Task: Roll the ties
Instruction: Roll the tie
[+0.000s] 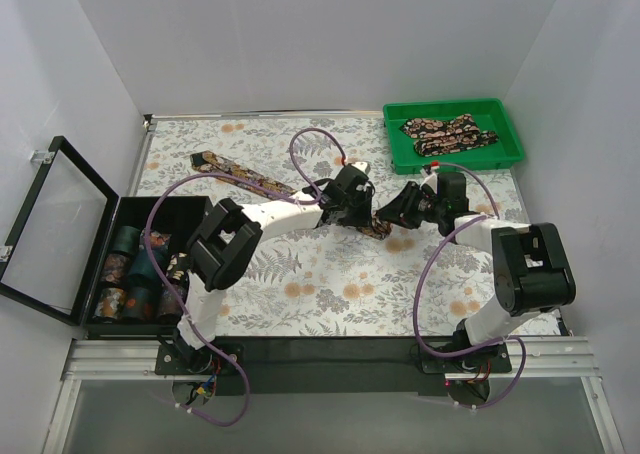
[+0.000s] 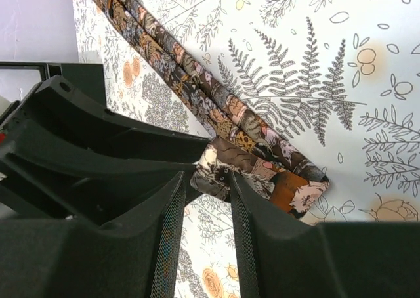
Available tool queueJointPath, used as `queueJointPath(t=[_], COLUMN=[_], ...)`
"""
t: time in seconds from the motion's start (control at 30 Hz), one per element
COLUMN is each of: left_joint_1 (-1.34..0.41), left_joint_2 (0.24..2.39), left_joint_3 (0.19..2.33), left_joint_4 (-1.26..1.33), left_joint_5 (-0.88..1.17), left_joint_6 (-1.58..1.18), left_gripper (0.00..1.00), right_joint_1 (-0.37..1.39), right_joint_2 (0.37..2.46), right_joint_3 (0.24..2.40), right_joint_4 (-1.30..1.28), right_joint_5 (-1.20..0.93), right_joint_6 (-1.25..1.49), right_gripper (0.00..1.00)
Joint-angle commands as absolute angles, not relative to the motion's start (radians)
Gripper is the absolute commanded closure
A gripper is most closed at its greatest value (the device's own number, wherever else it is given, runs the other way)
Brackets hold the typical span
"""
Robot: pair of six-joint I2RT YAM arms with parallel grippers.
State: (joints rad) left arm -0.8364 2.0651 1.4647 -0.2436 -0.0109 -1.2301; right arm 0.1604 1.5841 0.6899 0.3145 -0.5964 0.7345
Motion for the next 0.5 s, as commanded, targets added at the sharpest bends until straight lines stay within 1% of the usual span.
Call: queueJointPath(t=[0.0,0.17,0.47], left_joint_1=[-0.819,-0.804,-0.785], left_joint_2=[1.965,1.944,1.922], left_joint_3=[1.442,1.41,1.35], left_joint_4=[-0.242,-0.218,-0.173], left_joint_5=[-0.002,0.051,0.103], left_joint_6=[-1.255,-1.288,-1.344], left_gripper=[0.67,0.65,0.64], right_joint_1=[0.173,0.181,0.198], right_joint_2=[1.609,1.626,1.669], right_joint_3=[0.686,0.67,0.644], right_joint_4=[0.391,0.442,0.544], right_joint_5=[-0.624,-0.624,-0.63], right_joint_6=[0.758,0.782,0.838], right_gripper=[0.66,0.67,0.8])
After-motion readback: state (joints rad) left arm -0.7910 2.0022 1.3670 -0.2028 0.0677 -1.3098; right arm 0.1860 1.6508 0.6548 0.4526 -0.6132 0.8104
